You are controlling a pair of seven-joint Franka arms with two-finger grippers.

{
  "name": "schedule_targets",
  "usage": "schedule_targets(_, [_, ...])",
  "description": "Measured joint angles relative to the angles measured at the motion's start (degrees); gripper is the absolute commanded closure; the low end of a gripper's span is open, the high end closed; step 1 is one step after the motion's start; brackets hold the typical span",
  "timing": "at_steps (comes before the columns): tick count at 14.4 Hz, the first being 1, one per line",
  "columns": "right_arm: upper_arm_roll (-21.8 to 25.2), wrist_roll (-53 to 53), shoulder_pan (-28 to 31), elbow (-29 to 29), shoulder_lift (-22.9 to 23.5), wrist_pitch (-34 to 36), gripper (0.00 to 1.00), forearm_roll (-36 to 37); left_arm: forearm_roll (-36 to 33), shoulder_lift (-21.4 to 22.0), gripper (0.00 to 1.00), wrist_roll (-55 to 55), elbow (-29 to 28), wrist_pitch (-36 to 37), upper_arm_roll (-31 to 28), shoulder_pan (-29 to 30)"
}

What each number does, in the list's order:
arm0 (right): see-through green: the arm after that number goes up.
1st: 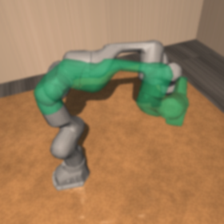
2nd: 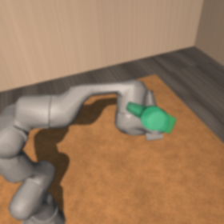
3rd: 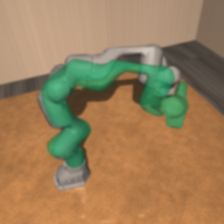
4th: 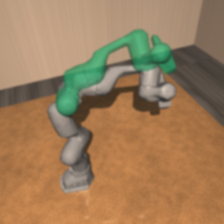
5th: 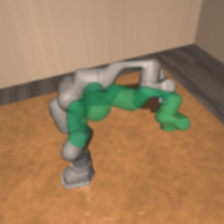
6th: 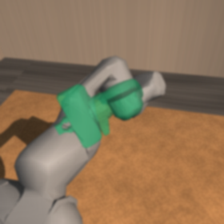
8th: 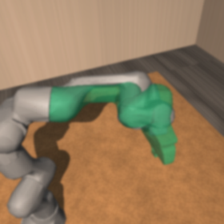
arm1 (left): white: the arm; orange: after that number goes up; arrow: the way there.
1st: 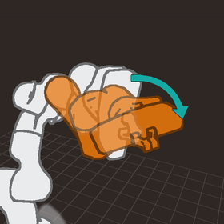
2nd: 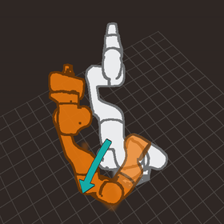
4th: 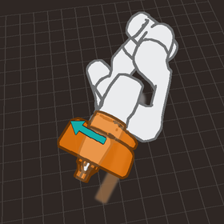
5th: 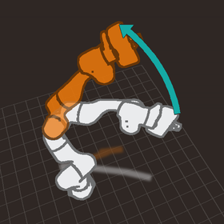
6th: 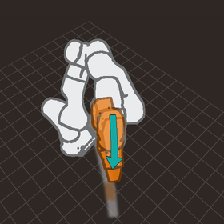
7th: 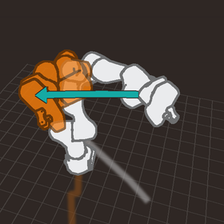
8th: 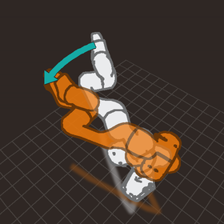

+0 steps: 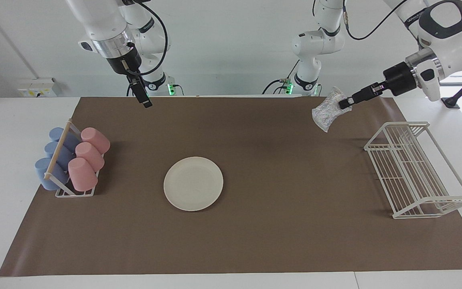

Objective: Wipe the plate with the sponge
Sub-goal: 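Lift the sponge with the left gripper while the right gripper nears the plate, then grasp the sponge from the left gripper with the right gripper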

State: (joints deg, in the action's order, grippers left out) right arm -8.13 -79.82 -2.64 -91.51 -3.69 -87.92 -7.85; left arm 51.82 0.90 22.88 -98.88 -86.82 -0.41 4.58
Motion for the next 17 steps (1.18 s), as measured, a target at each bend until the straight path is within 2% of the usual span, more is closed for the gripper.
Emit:
schedule_targets(3, [-3.44, -8.53, -0.05, 0.37, -0.19, -3.46, 0.00, 0.00, 7.52, 8.50, 1.00, -10.27, -16.08, -4.38, 0.33, -0.48])
schedule_targets(6, [-5.42, -13.05, -0.93, 0.22, -0.21, -5.89, 0.00, 0.01, 14.65, 14.33, 1.00, -16.17, -26.18, -8.92, 0.61, -3.62])
schedule_targets(10, [-5.58, -13.92, -4.81, -0.08, -0.26, -5.89, 0.00, 0.07, 22.54, 17.09, 1.00, -21.50, -32.57, -10.94, 0.76, -6.77])
schedule_targets(13, [-5.52, -13.85, -4.73, -0.55, -0.32, -5.89, 0.00, 0.07, 28.93, 17.41, 1.00, -27.77, -37.07, -10.99, 0.73, -7.78])
schedule_targets(17, [-5.64, -12.88, -6.93, -0.58, -0.38, -6.68, 0.00, 0.01, 36.62, 17.36, 1.00, -33.76, -39.27, -14.32, 0.84, -12.45])
